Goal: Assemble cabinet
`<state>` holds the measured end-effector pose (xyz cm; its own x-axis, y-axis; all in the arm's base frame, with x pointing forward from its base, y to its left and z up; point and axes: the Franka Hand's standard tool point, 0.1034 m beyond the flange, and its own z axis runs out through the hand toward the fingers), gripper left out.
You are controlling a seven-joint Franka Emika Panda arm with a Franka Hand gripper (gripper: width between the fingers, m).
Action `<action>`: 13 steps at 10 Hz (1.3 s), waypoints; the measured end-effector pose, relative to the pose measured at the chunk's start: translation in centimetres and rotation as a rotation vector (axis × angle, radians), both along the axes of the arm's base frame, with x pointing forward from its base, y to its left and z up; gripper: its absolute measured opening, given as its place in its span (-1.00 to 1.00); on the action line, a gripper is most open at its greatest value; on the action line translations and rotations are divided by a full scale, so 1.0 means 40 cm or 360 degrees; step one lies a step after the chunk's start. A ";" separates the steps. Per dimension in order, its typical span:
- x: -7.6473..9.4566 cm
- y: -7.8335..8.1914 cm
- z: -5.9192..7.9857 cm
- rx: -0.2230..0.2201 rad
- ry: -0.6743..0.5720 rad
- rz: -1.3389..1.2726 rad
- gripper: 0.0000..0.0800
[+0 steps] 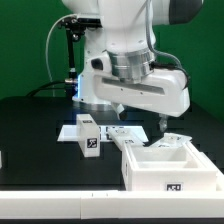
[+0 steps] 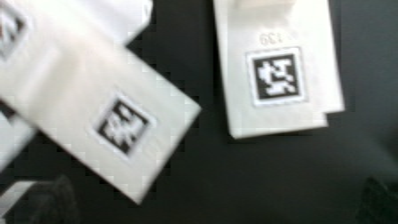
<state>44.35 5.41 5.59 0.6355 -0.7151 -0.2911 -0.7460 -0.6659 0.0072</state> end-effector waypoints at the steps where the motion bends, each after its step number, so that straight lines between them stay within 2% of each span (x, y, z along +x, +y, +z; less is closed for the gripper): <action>1: 0.007 -0.017 -0.004 0.0022 -0.0029 -0.0156 0.99; 4: 0.004 -0.003 -0.001 -0.0051 0.0069 -0.0534 0.99; 6: -0.026 -0.012 0.010 -0.0170 0.0153 -0.0922 0.99; 7: -0.053 -0.001 0.007 -0.0219 0.0145 -0.1077 0.99; 8: -0.047 0.013 0.003 -0.0241 0.0088 -0.1152 0.99; 11: -0.050 0.018 0.001 -0.0227 0.0080 -0.1086 0.99; 13: -0.107 0.001 -0.027 -0.0262 0.0036 -0.0975 0.99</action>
Offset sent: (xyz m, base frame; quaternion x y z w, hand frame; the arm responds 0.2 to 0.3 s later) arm 0.0000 0.0000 0.0000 0.0000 0.0000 0.1938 0.9810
